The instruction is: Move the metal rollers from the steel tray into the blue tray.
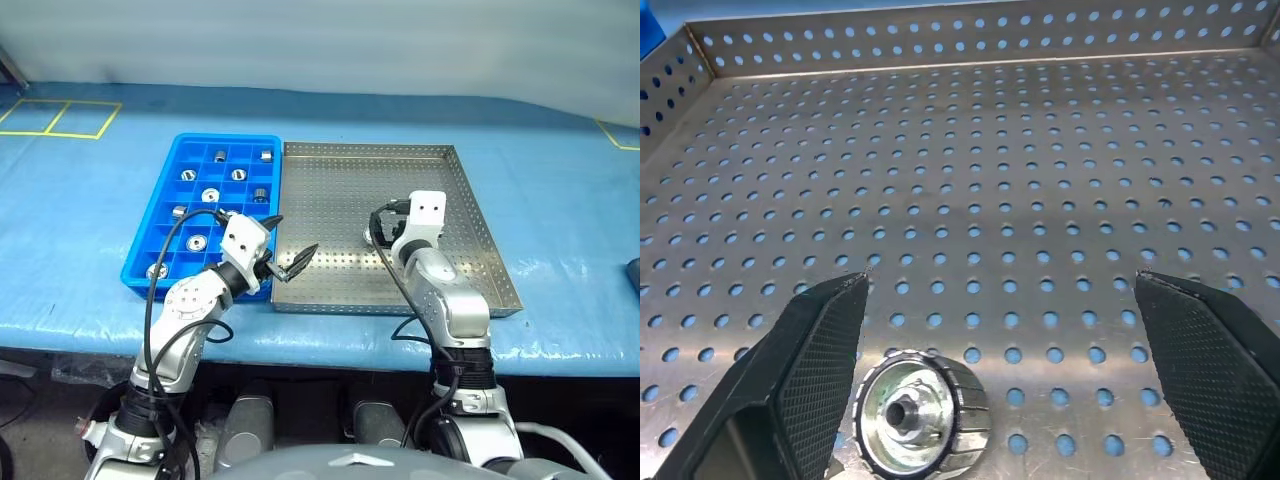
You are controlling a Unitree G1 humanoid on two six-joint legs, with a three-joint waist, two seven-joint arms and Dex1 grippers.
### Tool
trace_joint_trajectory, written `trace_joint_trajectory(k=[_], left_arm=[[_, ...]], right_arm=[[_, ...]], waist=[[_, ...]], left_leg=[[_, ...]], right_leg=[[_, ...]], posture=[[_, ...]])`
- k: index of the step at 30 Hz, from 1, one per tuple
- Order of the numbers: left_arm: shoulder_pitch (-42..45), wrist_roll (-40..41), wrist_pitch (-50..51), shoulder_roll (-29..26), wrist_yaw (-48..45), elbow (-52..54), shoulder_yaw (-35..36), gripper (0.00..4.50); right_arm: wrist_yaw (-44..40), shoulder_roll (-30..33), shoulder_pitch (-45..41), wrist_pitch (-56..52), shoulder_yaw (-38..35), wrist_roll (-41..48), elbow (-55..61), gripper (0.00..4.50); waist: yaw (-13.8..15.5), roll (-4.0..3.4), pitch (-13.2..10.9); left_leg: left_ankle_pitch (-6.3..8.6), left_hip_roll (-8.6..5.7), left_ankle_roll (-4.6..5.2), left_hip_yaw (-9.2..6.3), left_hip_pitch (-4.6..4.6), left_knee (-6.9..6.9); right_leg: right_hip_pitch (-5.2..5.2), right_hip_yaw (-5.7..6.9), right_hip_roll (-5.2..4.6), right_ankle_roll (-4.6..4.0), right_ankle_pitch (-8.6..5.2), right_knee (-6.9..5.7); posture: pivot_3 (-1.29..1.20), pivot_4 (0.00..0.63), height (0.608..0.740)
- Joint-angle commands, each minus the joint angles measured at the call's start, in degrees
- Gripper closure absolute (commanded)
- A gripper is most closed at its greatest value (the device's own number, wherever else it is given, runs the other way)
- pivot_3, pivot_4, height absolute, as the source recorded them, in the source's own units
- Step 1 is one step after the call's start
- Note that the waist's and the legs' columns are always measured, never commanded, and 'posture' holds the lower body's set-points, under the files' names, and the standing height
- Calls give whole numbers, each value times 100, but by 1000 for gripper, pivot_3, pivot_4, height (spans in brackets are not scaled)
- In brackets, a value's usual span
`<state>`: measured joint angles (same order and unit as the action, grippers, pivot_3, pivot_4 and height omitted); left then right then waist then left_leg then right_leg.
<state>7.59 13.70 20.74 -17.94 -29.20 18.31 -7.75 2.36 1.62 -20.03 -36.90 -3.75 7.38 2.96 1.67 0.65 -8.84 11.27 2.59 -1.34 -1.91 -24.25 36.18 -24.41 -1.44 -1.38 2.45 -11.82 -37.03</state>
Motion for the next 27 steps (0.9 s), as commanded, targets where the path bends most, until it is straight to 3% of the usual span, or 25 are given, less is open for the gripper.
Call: trace_joint_trajectory(k=[1,5,6,8,14,20,27], left_arm=[[-32,31,-56,29,56,300,54,0],[-34,39,-45,20,69,299,45,0],[-31,37,-41,19,71,294,44,0],[-34,35,-36,17,71,288,41,0],[-20,34,-39,27,70,257,34,0],[-42,-57,-240,138,332,276,205,0],[-198,-21,-246,284,1031,722,901,0]], right_arm=[[-76,-67,-77,184,81,-14,-100,39],[-211,-81,36,343,218,-64,-332,39],[-217,-92,55,378,226,-64,-361,211],[-260,-83,114,412,297,-90,-328,614],[-245,-78,130,347,299,-101,-183,2551],[-360,49,-73,108,432,-176,224,2628],[-662,84,-1063,-23,787,-262,115,2628]], waist=[[5,0,0],[22,0,0],[23,0,0],[27,0,0],[36,0,0],[52,-1,-1],[110,-2,-3]], left_leg=[[0,0,0,0,0,0],[0,0,0,0,1,0],[0,0,0,0,1,0],[0,0,0,0,1,0],[0,0,0,0,1,0],[0,0,0,0,0,-1],[-5,3,7,-4,7,-9]], right_leg=[[0,0,0,0,0,0],[0,0,0,0,0,0],[0,0,0,0,0,0],[0,0,0,0,0,0],[0,0,0,-1,0,0],[-1,0,0,-1,0,0],[-4,2,7,-8,4,-8]], posture=[[203,150,740],[207,150,740],[207,150,740],[207,150,740],[205,150,740],[244,150,740],[356,150,740]])
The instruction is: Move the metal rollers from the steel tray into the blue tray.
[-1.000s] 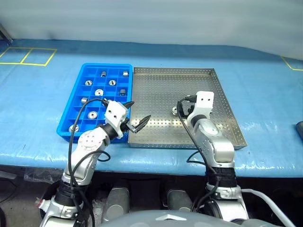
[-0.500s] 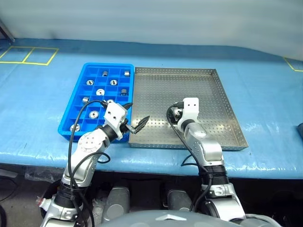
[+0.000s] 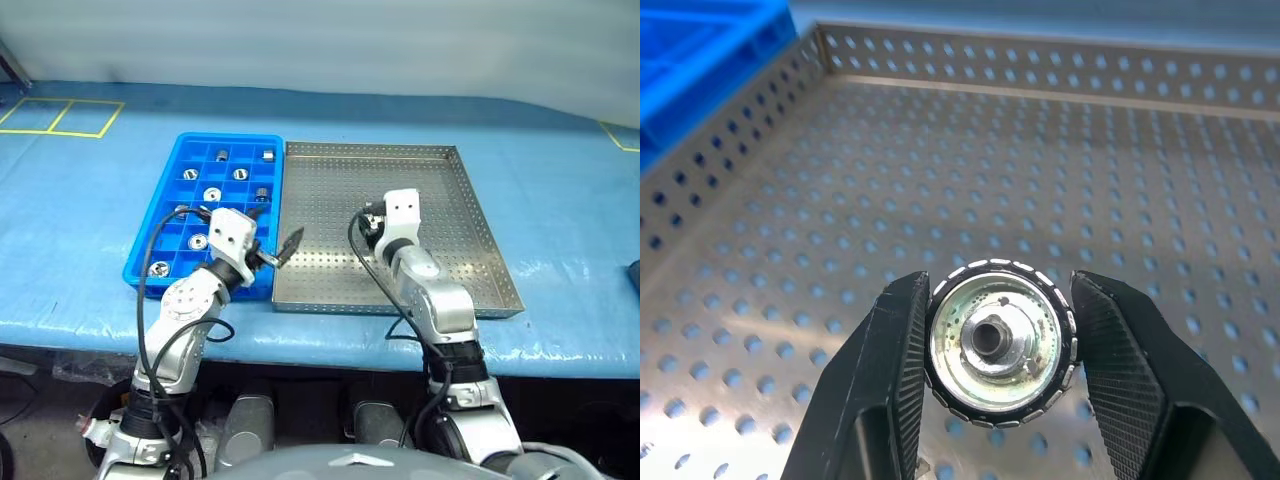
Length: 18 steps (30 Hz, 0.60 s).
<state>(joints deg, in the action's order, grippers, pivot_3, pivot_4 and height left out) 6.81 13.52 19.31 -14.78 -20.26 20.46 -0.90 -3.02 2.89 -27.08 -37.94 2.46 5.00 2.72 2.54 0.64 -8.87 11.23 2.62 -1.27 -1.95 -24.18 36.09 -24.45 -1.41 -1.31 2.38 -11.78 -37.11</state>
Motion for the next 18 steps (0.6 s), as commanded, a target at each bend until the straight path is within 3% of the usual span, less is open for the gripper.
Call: trace_joint_trajectory(k=[1,7,18], left_arm=[[-191,-12,-85,-52,171,598,262,0],[-752,-36,11,-90,439,1110,547,0],[-1136,72,103,-101,559,1335,677,0]], right_arm=[[-140,-75,-461,89,192,-29,84,2628],[-364,-312,-879,78,430,26,-167,2628],[-748,-624,-825,-172,1032,16,-37,2628]], waist=[[48,0,0],[390,0,0],[994,-1,-1]], left_leg=[[0,0,0,1,2,-6],[0,0,0,-2,3,-25],[1,1,-3,-2,-7,-21]], right_leg=[[0,0,0,-1,0,0],[-2,5,0,-2,-2,8],[-10,14,-3,-11,-8,18]], posture=[[374,150,740],[466,150,740],[507,150,740]])
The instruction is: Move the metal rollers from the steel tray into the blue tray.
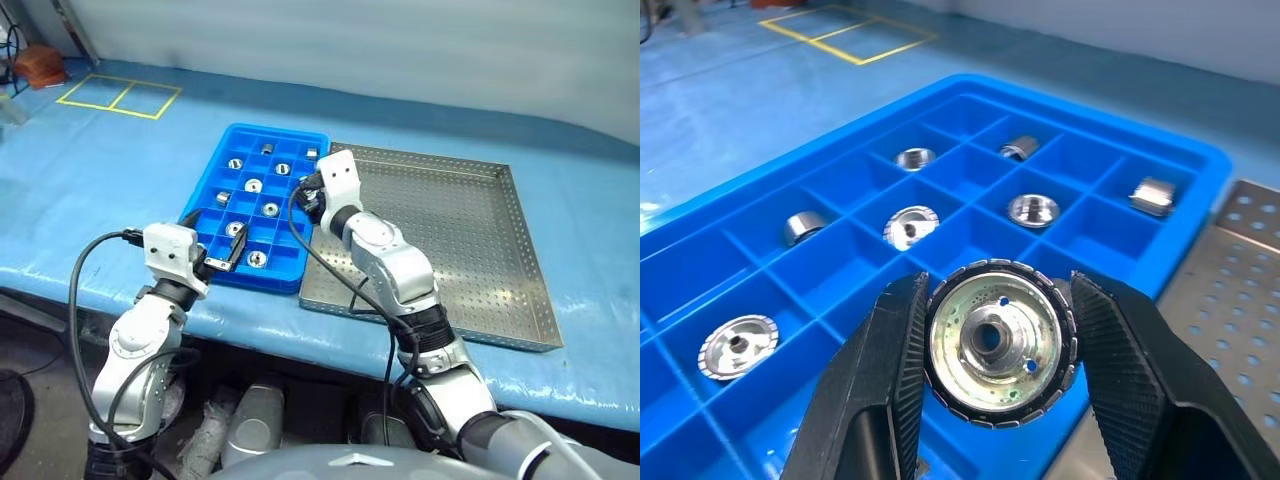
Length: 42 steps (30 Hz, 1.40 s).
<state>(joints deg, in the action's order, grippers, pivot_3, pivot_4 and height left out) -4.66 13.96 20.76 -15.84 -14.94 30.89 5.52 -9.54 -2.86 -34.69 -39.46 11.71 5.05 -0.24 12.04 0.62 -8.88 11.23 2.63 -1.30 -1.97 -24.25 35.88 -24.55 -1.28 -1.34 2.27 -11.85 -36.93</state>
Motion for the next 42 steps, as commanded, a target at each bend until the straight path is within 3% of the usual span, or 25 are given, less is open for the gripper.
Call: trace_joint_trajectory(k=[1,13,18,26,34,42], left_arm=[[8,30,-35,11,27,290,16,0],[68,53,-37,52,-40,177,-203,0],[169,66,-17,54,-88,102,-287,0],[402,84,10,37,-229,-67,-430,0],[735,191,11,69,-452,-279,-511,0],[1316,227,-13,41,-708,-758,-713,0]], right_arm=[[-126,-44,-52,-46,152,-1,245,2628],[-258,189,552,-462,270,-40,336,2628],[-172,234,799,-634,160,-22,625,2628],[47,240,901,-734,-137,10,1117,107],[-99,425,1007,-902,-584,383,2451,47],[-1,1001,1565,-1155,-1058,458,3402,47]], waist=[[88,0,0],[602,0,0],[647,0,1],[619,0,1],[440,-1,0],[-38,0,0]], left_leg=[[0,0,-1,-1,-2,0],[5,1,-16,2,-35,1],[7,2,-22,3,-39,1],[6,3,-28,3,-40,4],[7,3,-29,2,-45,5],[7,1,-29,0,-38,16]], right_leg=[[-1,1,0,0,0,1],[-25,9,-3,1,-1,12],[-30,13,-3,1,-1,11],[-29,16,-5,2,-1,12],[-32,18,-5,2,-1,12],[-14,17,-8,3,0,18]], posture=[[505,150,740],[499,150,740],[451,150,740],[392,150,740],[311,150,740],[202,150,740]])
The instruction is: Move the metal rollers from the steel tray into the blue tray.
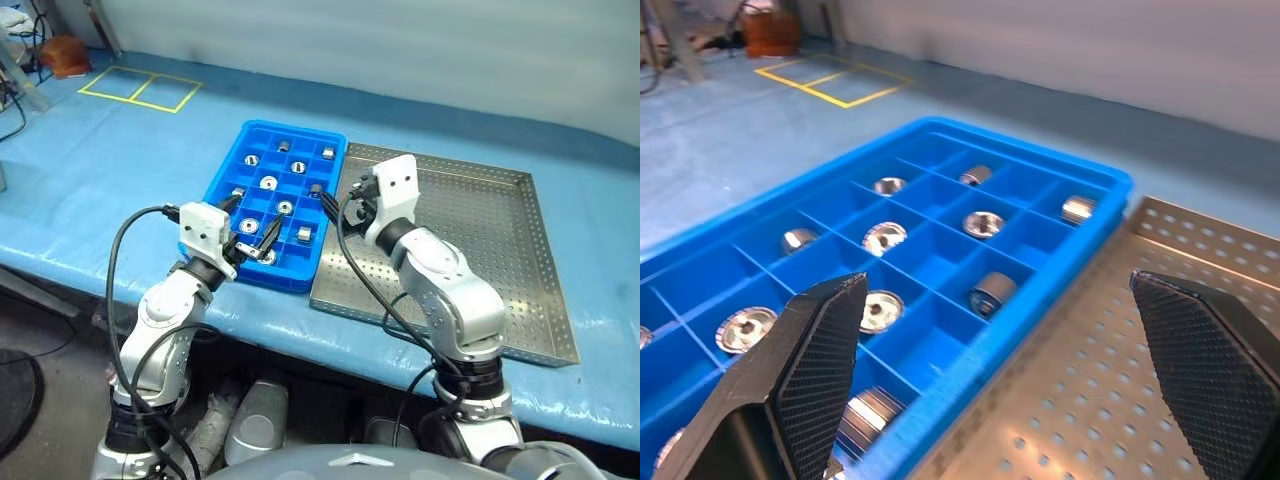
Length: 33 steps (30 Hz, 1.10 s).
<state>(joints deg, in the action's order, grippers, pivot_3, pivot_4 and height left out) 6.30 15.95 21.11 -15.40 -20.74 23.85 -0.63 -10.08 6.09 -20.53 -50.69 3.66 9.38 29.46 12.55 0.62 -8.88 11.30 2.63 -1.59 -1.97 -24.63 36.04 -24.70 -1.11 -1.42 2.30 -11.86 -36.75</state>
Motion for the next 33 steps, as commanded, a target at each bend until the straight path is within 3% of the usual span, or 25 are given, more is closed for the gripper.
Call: trace_joint_trajectory(k=[1,12,18,33], left_arm=[[314,21,-45,-10,-187,-134,-148,0],[1096,-344,-127,-334,-981,-1070,-846,0],[1254,-412,-67,-468,-1305,-1240,-969,0],[1031,-460,-25,-561,-1309,-1075,-839,0]], right_arm=[[93,162,278,-51,-332,18,522,47],[-266,1175,1739,-315,-634,167,1607,47],[-454,1433,2296,-311,-649,321,1822,47],[-344,1333,2397,-251,-459,327,1668,47]], waist=[[-166,0,0],[-1153,0,-1],[-1332,1,-1],[-1310,2,-1]], left_leg=[[0,0,0,-1,0,1],[-2,-1,7,-6,17,1],[-6,0,13,-5,23,4],[-6,-2,13,-3,23,10]], right_leg=[[0,0,0,1,0,0],[11,-10,3,0,0,-10],[16,-15,3,1,1,-14],[17,-19,3,5,3,-15]], posture=[[183,150,740],[41,150,740],[23,150,740],[73,150,740]])
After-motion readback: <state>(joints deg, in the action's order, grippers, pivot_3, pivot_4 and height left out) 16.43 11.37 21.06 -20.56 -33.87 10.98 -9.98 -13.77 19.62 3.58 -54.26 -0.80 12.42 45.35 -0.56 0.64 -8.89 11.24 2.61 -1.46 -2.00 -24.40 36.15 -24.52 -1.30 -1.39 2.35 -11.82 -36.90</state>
